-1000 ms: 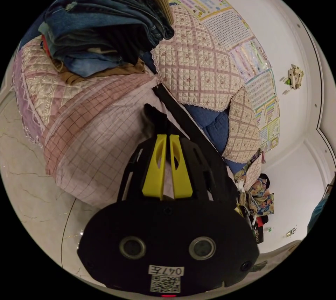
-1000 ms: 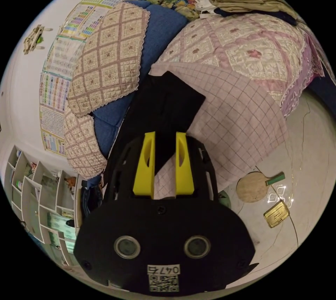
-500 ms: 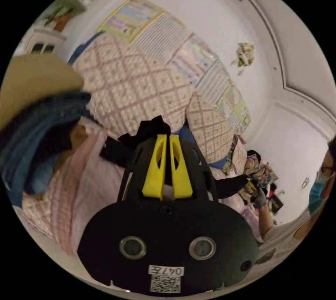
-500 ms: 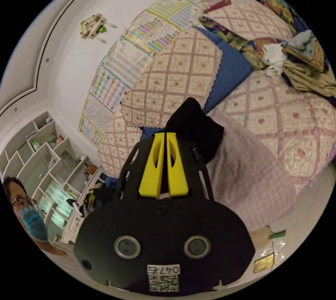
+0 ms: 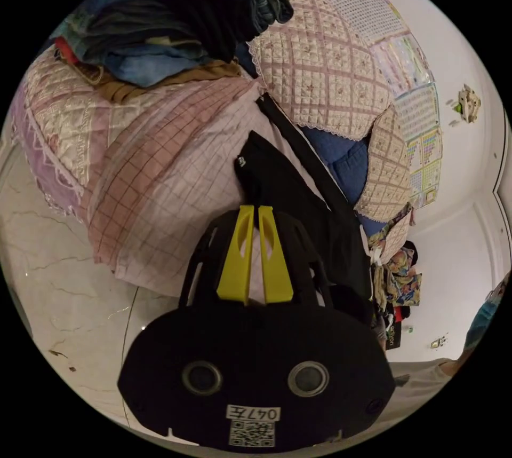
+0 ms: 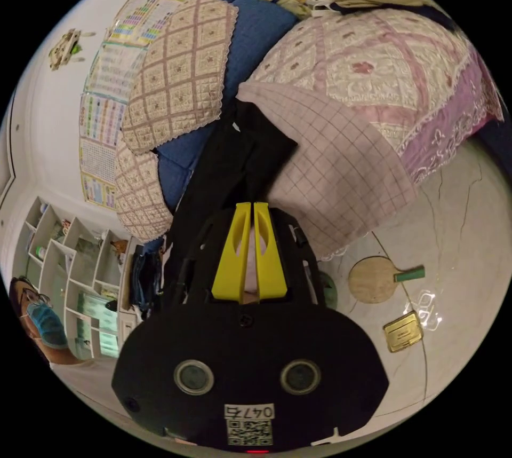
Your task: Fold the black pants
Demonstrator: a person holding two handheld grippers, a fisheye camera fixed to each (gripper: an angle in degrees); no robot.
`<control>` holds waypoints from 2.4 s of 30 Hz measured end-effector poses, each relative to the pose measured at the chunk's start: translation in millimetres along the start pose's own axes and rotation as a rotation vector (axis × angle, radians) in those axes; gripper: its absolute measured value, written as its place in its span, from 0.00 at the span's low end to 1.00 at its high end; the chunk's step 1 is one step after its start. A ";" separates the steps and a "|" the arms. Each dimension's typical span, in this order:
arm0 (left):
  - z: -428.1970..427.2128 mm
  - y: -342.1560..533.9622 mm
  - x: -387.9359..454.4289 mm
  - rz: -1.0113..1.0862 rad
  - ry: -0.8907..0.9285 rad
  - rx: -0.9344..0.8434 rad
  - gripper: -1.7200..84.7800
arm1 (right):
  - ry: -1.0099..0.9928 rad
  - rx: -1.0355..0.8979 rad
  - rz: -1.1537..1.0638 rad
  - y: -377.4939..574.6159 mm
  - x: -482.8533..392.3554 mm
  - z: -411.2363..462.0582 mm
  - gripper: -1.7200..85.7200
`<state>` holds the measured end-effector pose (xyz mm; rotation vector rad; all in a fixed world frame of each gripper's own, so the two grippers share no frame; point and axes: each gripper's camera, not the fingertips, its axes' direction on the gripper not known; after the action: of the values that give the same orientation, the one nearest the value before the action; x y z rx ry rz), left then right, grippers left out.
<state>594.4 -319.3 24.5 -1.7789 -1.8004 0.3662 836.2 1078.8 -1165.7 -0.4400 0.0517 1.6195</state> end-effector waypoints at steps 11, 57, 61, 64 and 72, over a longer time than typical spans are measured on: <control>-6.4 2.9 0.9 -0.026 0.089 0.084 0.01 | -0.003 0.000 0.034 -18.7 -38.5 36.1 0.02; -2.1 -36.9 148.8 0.130 -0.211 0.116 0.01 | 0.579 -0.129 -0.671 -219.1 -550.5 357.6 0.00; -13.2 -34.3 168.6 0.160 -0.239 0.178 0.01 | 0.292 -0.053 -0.890 -158.0 -644.2 342.3 0.01; -16.1 -31.9 184.4 0.178 -0.254 0.203 0.01 | 0.126 -0.021 -1.022 -106.2 -704.9 342.4 0.00; 18.6 -25.3 235.6 0.265 -0.316 0.144 0.01 | -0.175 -0.084 -1.260 16.5 -819.5 400.0 0.01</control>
<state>575.6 -87.3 72.5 -1.9428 -1.6890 0.9044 746.6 415.9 -545.7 -0.2795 -0.3636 0.4085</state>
